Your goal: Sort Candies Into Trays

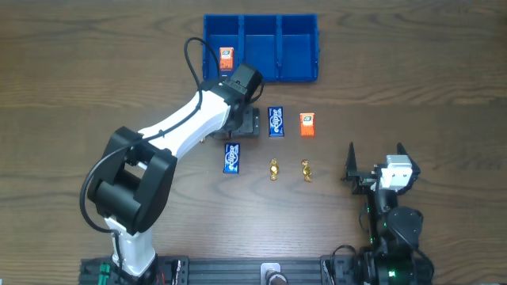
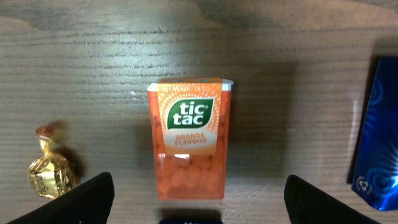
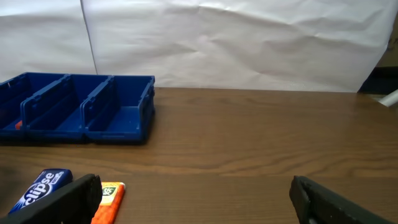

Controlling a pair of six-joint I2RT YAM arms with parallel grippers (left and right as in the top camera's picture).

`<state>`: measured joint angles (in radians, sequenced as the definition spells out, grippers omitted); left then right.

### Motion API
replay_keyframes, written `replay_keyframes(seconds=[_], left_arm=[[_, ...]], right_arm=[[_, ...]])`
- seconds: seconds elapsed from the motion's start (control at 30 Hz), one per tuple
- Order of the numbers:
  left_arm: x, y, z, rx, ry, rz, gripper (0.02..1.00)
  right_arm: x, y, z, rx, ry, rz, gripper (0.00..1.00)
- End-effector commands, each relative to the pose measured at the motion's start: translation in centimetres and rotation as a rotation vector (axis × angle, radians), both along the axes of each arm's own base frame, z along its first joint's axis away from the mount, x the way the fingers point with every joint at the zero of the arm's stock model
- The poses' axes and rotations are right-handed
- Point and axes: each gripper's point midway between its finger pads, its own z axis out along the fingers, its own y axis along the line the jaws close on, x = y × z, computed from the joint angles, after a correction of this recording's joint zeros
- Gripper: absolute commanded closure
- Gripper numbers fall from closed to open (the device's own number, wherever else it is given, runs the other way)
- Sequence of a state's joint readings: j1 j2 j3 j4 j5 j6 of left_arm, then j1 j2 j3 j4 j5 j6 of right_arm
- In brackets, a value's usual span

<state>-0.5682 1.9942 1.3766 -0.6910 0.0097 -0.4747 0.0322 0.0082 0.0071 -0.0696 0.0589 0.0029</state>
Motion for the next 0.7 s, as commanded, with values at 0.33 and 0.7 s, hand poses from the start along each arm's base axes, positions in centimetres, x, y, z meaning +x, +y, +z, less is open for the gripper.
replay_keyframes(seconds=[0.33, 0.7], left_arm=[[-0.1, 0.4, -2.5, 0.009, 0.052, 0.024, 0.312], [-0.3, 0.2, -3.1, 0.003, 0.071, 0.034, 0.625]], right_arm=[[0.0, 0.2, 0.0, -0.011, 0.002, 0.008, 0.003], [0.0, 0.2, 0.0, -0.012, 0.002, 0.008, 0.003]])
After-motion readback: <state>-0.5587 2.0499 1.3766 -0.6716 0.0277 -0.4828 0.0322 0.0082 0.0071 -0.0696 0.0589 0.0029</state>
